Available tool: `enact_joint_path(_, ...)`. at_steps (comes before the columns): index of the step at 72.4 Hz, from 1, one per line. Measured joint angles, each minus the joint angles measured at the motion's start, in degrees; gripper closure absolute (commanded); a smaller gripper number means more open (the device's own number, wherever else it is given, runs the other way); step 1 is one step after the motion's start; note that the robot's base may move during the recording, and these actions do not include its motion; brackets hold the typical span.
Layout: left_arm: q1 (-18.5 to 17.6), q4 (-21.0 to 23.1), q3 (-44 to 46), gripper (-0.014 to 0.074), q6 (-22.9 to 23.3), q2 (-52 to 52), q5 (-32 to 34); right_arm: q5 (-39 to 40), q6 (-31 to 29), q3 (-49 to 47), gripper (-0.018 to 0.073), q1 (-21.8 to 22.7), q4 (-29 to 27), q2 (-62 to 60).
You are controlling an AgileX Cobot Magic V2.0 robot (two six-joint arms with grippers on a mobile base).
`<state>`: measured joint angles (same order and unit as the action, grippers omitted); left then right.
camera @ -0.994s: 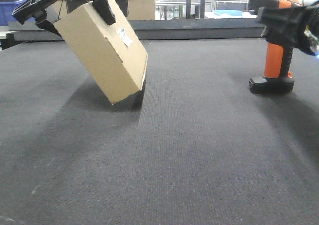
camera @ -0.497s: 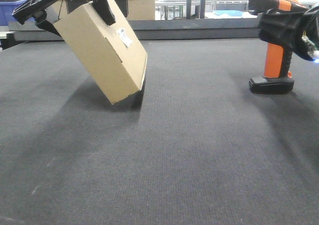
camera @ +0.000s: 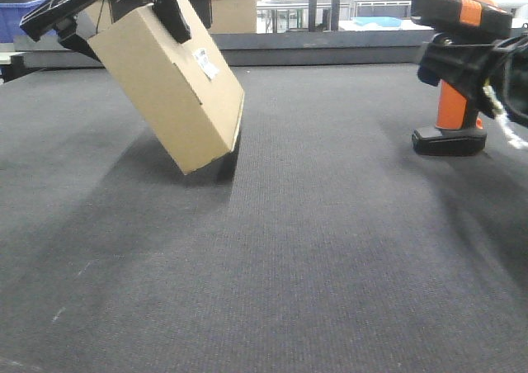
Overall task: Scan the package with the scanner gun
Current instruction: 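Move the right gripper toward the orange-and-black scanner gun's top, then close the right gripper on the scanner gun head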
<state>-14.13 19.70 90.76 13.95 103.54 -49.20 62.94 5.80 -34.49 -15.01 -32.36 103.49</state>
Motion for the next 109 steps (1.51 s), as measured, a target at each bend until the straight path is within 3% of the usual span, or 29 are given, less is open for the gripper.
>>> enact_joint_path(25,0.0,0.0,0.0,0.0708,0.0,0.0,-0.1,0.1,-0.52,-5.25,0.0,0.0,0.21,3.68)
enact_joint_path(66,0.0,0.0,0.0,0.0708,0.0,0.0,-0.23,0.78,-2.26,-5.75,0.0,1.36,0.31,4.96)
enact_joint_path(80,0.0,0.0,0.0,0.0708,0.0,0.0,-0.34,0.78,-2.91,-5.78,0.0,1.99,2.68,4.96)
enact_joint_path(109,0.0,0.0,0.0,0.0708,0.0,0.0,-0.44,-2.91,-3.02,-9.71,0.0,3.54,3.39,5.24)
